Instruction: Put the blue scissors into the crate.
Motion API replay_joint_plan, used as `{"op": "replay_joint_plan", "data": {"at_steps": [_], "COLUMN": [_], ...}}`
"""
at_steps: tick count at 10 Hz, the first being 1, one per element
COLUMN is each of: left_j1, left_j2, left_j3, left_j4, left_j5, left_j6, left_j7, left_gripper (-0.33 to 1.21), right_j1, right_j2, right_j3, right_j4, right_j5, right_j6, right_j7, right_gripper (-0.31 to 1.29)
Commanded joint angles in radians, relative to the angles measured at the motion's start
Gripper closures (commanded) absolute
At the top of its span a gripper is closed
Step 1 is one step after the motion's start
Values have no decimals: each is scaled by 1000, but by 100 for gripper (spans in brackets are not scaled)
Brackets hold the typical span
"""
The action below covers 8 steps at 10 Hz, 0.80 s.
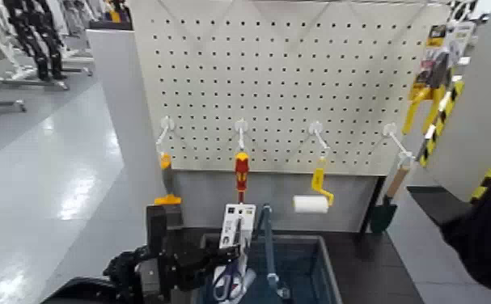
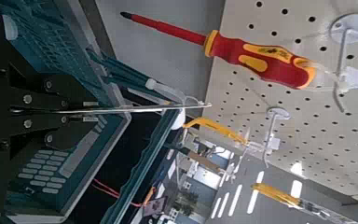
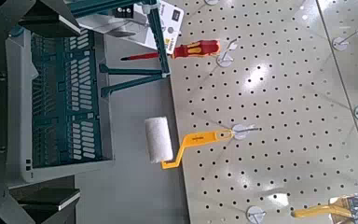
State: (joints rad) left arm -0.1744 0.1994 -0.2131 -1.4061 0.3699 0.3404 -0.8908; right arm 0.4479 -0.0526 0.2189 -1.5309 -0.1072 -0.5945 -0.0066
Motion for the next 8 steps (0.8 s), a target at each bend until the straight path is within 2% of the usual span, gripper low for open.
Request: {"op": "replay_joint_plan", "data": {"at_steps": [1, 2, 3, 8], "left_j1": [-1, -2, -2, -7], "left_j2": [-2, 0, -2, -2], "left_j3": [-6, -6, -6, -14], "left_j4": [-4, -8, -14, -19], "left_j5": [-22, -29, -29, -37], "left_j6": [6, 3, -1, -15], "left_j7": [1, 1, 1, 4], "left_gripper": [16, -13, -8, -8], "right_j1": [0, 0, 0, 0], "right_j2": [0, -1, -1, -1], "right_j3": [0, 0, 0, -1], "right_j4": [0, 0, 0, 2], "right_j5": [0, 0, 0, -2], "right_j6": [1, 1, 1, -1], "right_j7": [0, 0, 0, -1], "right_gripper": [10, 10, 10, 10]}}
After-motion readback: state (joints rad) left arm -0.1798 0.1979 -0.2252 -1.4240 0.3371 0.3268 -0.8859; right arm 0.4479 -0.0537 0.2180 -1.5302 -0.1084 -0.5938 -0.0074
